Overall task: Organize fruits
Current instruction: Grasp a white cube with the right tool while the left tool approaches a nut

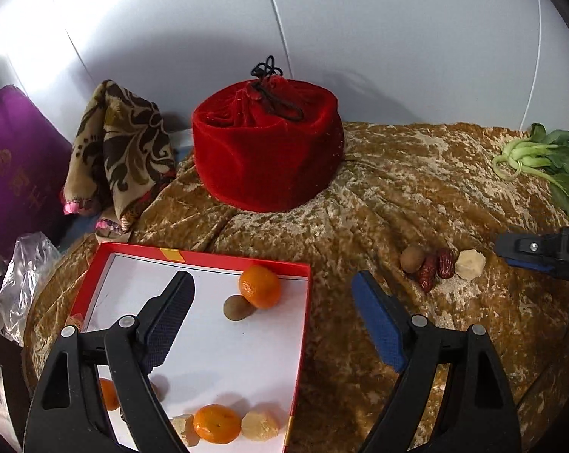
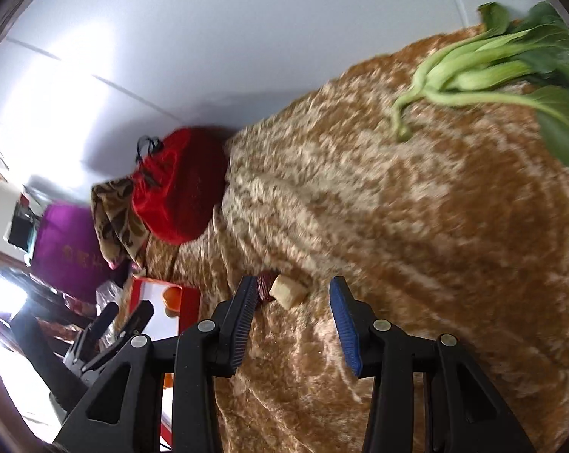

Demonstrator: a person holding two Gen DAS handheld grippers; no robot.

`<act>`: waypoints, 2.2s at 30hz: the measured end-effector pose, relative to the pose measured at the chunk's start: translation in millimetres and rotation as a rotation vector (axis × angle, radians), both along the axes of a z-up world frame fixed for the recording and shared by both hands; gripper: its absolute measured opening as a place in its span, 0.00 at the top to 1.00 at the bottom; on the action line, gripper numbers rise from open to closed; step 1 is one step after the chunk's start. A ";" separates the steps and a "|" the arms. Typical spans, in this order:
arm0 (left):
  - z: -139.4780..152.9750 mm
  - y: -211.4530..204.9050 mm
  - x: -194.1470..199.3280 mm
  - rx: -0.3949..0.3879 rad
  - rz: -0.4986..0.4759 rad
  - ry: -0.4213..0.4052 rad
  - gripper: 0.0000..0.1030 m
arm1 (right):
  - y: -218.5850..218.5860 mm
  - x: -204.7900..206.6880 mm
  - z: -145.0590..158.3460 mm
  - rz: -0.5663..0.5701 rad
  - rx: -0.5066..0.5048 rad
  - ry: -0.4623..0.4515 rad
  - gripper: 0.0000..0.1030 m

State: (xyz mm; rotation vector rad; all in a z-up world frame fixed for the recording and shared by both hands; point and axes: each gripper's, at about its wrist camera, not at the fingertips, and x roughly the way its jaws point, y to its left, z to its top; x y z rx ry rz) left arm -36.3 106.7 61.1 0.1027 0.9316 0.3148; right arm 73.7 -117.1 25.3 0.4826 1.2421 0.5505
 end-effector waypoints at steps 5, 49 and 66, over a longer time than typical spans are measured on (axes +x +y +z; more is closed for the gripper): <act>-9.9 -14.9 10.9 0.014 -0.094 0.047 0.16 | 22.8 2.3 -13.0 0.011 -0.049 0.011 0.59; -59.5 -68.0 75.4 -0.163 -0.367 0.134 0.57 | 4.1 14.5 -27.5 0.005 -0.079 0.118 0.72; -57.8 -58.0 73.7 -0.187 -0.385 0.120 0.66 | -4.5 15.6 -25.5 -0.018 -0.074 0.120 0.72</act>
